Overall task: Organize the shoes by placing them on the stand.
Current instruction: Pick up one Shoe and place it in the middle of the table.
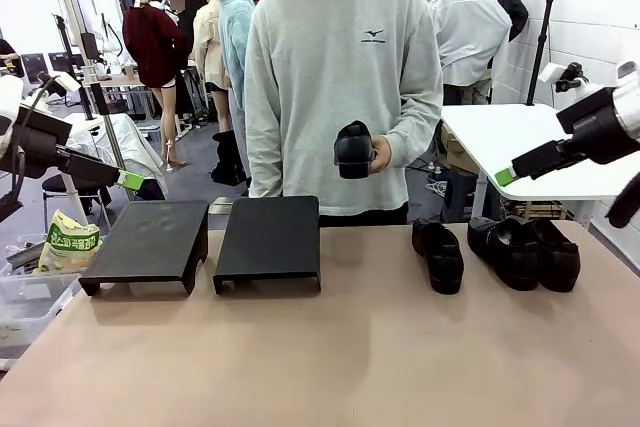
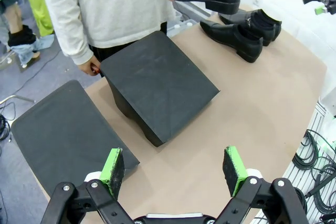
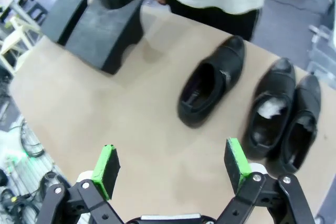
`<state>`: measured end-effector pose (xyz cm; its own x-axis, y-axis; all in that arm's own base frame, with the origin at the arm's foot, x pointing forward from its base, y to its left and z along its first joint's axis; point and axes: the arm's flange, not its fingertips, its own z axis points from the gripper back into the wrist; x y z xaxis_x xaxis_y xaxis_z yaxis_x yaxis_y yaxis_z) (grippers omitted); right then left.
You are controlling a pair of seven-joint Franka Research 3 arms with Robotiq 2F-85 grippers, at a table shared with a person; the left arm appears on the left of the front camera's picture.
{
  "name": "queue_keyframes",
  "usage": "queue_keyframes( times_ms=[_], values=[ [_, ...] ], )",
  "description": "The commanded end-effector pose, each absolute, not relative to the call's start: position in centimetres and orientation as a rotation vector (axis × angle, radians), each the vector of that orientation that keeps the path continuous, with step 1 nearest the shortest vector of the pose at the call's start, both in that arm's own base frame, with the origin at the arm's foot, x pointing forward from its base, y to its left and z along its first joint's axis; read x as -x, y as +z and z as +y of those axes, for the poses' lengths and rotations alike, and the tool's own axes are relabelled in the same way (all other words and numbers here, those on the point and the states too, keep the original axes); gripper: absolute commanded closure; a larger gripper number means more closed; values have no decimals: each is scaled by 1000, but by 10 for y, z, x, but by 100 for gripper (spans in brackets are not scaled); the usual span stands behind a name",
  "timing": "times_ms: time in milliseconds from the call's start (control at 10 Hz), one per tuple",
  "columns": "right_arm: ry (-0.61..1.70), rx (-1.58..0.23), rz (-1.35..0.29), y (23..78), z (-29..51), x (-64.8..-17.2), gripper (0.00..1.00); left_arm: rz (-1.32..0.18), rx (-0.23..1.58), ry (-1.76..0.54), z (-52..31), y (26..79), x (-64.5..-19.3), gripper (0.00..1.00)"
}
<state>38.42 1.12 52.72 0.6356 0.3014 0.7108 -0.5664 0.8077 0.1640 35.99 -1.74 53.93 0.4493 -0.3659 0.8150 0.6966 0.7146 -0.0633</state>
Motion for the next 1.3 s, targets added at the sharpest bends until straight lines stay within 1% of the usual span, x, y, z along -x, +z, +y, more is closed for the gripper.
queue_keyframes(
  times_ms=[0, 300, 600, 900, 1200],
  values=[
    [453, -291, -585, 534, 21, -426, 0, -885, 438, -681, -16, 539, -360, 2],
    [431, -151, -418, 508, 37, -490, 0, -885, 438, -681, -16, 539, -360, 2],
    [433, -71, -284, 460, 47, -536, 0, -885, 438, -681, -16, 539, -360, 2],
    [411, -38, -173, 420, 51, -557, 0, -885, 438, -681, -16, 539, -360, 2],
    [391, -15, -111, 395, 50, -561, 0, -885, 438, -681, -16, 539, -360, 2]
  ],
)
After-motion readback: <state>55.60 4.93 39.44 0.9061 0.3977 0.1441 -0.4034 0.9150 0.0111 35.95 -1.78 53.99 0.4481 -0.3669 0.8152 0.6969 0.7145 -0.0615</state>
